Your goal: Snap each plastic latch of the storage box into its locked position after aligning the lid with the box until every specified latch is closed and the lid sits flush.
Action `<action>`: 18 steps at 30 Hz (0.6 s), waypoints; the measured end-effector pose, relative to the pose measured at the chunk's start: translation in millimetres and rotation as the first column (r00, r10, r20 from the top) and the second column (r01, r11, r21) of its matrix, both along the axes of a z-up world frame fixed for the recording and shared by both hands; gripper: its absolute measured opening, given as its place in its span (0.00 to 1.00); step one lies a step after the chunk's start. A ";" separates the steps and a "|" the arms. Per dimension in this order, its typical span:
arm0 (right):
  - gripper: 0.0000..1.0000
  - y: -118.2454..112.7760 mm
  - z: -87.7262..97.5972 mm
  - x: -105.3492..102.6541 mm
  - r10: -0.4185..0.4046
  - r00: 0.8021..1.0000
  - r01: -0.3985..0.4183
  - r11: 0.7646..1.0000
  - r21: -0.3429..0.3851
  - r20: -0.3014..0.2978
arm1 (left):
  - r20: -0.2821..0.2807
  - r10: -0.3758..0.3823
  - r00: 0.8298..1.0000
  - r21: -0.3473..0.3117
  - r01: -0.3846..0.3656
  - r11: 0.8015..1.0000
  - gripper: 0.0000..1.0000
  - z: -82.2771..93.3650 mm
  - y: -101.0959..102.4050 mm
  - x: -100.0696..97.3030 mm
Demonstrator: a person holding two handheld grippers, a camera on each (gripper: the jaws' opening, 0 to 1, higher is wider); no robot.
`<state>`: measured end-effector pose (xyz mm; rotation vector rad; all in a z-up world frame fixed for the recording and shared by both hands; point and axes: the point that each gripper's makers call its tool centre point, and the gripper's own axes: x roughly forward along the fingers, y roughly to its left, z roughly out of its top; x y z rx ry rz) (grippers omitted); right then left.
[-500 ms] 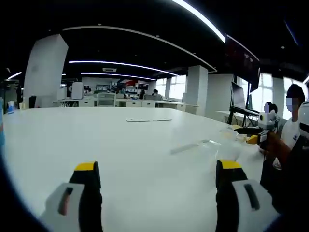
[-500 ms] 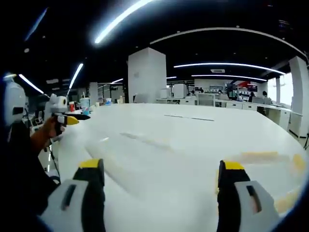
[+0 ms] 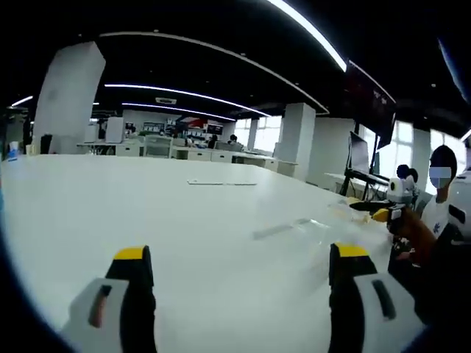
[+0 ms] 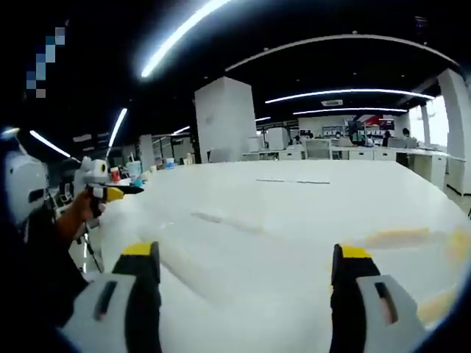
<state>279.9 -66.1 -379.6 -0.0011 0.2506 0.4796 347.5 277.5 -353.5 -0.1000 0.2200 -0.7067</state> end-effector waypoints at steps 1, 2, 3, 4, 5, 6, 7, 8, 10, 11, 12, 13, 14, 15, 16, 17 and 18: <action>0.95 -2.2 -1.1 0.9 -0.006 1.000 0.006 1.000 -0.014 -0.019 | 0.000 0.006 1.000 0.009 -0.006 1.000 0.96 3.5 1.2 1.5; 0.95 -2.7 0.8 1.6 -0.006 1.000 0.006 1.000 -0.013 -0.014 | 0.001 0.010 1.000 0.013 -0.010 1.000 0.96 6.9 2.3 2.5; 0.95 -3.7 2.0 1.2 -0.006 1.000 0.006 1.000 -0.014 -0.011 | 0.003 0.012 1.000 0.012 -0.012 1.000 0.96 9.8 3.3 3.0; 0.96 -5.6 4.5 1.3 -0.010 1.000 0.010 1.000 -0.006 -0.005 | 0.005 0.012 1.000 0.006 -0.012 1.000 0.96 12.7 3.6 3.2; 0.98 -5.8 8.3 1.3 -0.008 1.000 0.008 1.000 0.010 0.005 | 0.003 0.010 1.000 -0.002 -0.010 1.000 0.96 14.8 3.6 3.4; 1.00 -4.9 13.8 1.3 -0.002 1.000 0.002 1.000 0.025 0.025 | 0.000 0.007 1.000 -0.005 -0.007 1.000 0.96 15.5 3.5 3.5; 1.00 -5.9 16.6 0.4 -0.002 1.000 0.002 1.000 0.025 0.031 | -0.004 0.001 1.000 -0.008 -0.001 1.000 0.96 16.7 2.8 3.7; 1.00 -7.0 20.1 1.0 -0.006 0.999 0.005 1.000 0.023 0.041 | -0.004 -0.002 1.000 -0.008 0.002 1.000 0.96 17.9 2.7 4.1; 1.00 -10.0 23.4 2.7 -0.011 0.999 0.011 1.000 0.008 0.042 | 0.002 0.007 1.000 -0.006 -0.007 1.000 0.96 21.5 4.3 5.9; 1.00 -11.8 25.1 3.3 -0.014 0.999 0.014 1.000 -0.001 0.044 | 0.006 0.009 1.000 -0.006 -0.009 1.000 0.96 23.9 4.9 6.3; 1.00 -13.1 27.9 3.7 -0.014 0.999 0.015 1.000 -0.008 0.052 | 0.012 0.010 1.000 -0.009 -0.010 1.000 0.96 26.9 5.2 6.4; 1.00 -13.9 31.0 4.2 -0.013 0.998 0.014 1.000 -0.010 0.058 | 0.017 0.009 1.000 -0.010 -0.008 1.000 0.96 29.8 4.9 6.3; 1.00 -13.1 35.4 4.3 -0.002 0.998 0.002 1.000 -0.006 0.068 | 0.021 0.007 1.000 -0.008 -0.006 1.000 0.96 32.5 4.2 5.9; 1.00 -8.3 41.4 3.4 0.027 0.996 -0.029 0.999 0.025 0.080 | 0.027 0.004 1.000 -0.002 -0.004 1.000 0.96 35.2 3.5 5.4; 1.00 -6.8 48.6 3.1 0.039 0.995 -0.045 0.997 0.061 0.092 | 0.033 0.001 0.999 0.007 -0.001 1.000 0.96 37.7 2.8 4.7; 1.00 -8.5 51.7 3.6 0.038 0.995 -0.044 0.997 0.064 0.094 | 0.039 -0.001 0.999 0.016 0.001 1.000 0.96 40.3 2.3 4.1; 1.00 -9.0 53.3 3.8 0.038 0.995 -0.044 0.997 0.062 0.094 | 0.043 -0.004 0.999 0.023 0.003 1.000 0.96 42.8 1.8 3.6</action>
